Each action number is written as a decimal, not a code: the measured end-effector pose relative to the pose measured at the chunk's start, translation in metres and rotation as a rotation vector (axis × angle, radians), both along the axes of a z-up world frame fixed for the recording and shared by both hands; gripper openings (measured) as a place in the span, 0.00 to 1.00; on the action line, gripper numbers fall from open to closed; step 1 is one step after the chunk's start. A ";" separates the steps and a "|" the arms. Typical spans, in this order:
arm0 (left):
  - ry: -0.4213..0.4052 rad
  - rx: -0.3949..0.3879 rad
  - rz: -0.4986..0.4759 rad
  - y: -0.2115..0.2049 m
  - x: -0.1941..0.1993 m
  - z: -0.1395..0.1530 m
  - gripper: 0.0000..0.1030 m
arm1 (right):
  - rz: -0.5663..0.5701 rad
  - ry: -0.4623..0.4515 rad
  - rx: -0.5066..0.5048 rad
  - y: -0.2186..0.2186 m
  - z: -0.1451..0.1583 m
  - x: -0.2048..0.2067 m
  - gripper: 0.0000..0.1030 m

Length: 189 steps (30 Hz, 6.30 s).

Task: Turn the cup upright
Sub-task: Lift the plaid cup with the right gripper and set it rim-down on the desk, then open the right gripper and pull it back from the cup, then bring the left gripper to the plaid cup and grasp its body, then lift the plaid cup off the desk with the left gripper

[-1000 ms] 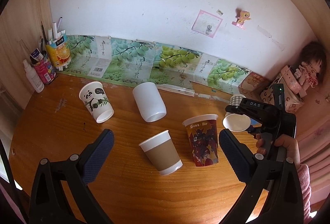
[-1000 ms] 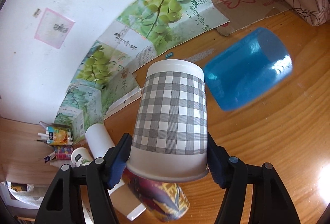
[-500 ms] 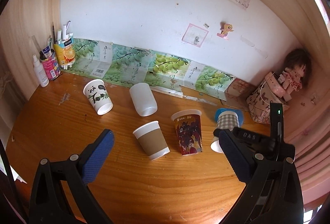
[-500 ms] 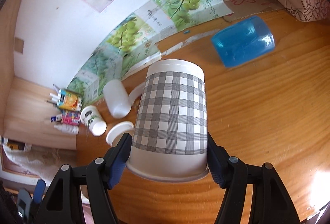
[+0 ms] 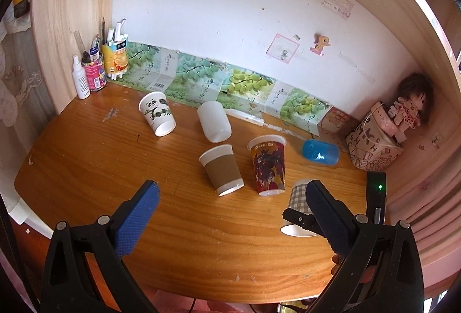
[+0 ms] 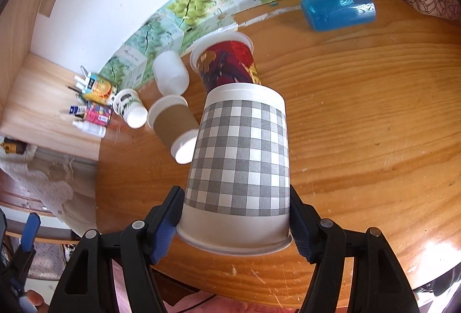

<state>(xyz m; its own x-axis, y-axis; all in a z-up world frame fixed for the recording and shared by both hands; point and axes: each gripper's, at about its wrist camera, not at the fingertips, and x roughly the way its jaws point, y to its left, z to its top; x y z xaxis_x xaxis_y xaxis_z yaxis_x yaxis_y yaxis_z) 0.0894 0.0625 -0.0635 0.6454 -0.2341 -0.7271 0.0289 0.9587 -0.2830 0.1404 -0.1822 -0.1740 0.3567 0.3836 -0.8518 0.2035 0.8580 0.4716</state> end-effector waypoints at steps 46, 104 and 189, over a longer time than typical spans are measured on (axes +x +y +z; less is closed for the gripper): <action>0.222 0.063 -0.200 -0.042 0.019 -0.042 0.99 | 0.113 -0.018 -0.037 0.024 -0.034 -0.017 0.78; 0.617 0.026 -0.209 -0.125 0.034 -0.199 0.88 | 0.089 -0.070 -0.357 -0.082 -0.020 -0.137 0.78; 0.431 0.099 -0.299 -0.068 0.044 -0.188 0.73 | 0.146 -0.069 -0.387 -0.037 -0.019 -0.108 0.78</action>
